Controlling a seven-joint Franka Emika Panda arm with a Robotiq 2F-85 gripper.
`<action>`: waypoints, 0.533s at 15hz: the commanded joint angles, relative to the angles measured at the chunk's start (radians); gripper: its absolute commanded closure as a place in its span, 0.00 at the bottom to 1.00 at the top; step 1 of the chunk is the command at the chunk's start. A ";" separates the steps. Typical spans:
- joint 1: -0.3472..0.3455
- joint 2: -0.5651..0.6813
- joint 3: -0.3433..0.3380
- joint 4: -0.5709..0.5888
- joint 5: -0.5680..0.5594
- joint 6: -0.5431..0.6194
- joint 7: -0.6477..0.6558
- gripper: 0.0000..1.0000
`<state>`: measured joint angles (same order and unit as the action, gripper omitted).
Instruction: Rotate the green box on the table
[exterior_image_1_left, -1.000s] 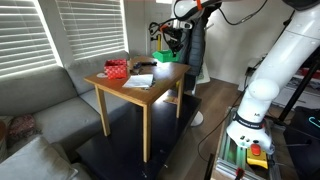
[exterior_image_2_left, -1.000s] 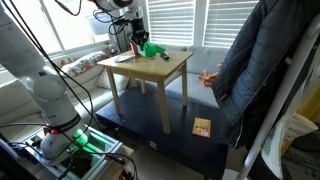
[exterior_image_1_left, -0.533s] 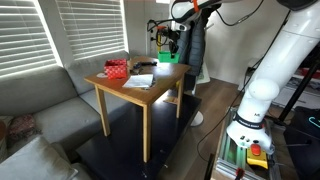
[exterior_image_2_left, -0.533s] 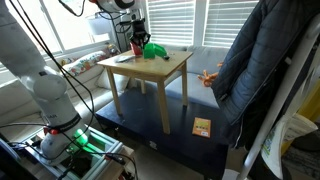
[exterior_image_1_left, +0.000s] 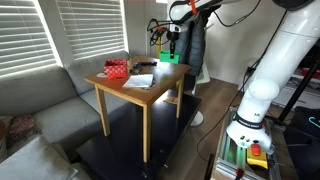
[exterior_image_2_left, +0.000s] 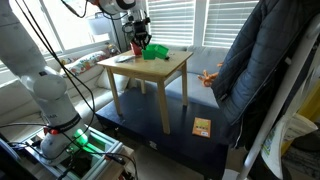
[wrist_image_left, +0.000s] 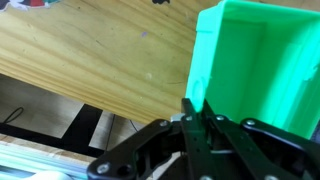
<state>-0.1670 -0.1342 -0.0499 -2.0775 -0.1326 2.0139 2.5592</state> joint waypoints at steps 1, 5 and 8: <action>0.010 0.001 -0.010 0.002 -0.002 -0.002 0.005 0.91; 0.008 0.025 -0.004 0.016 -0.017 0.013 0.066 0.98; 0.013 0.053 -0.003 0.026 -0.010 0.014 0.123 0.98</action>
<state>-0.1659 -0.1159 -0.0511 -2.0769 -0.1332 2.0173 2.6058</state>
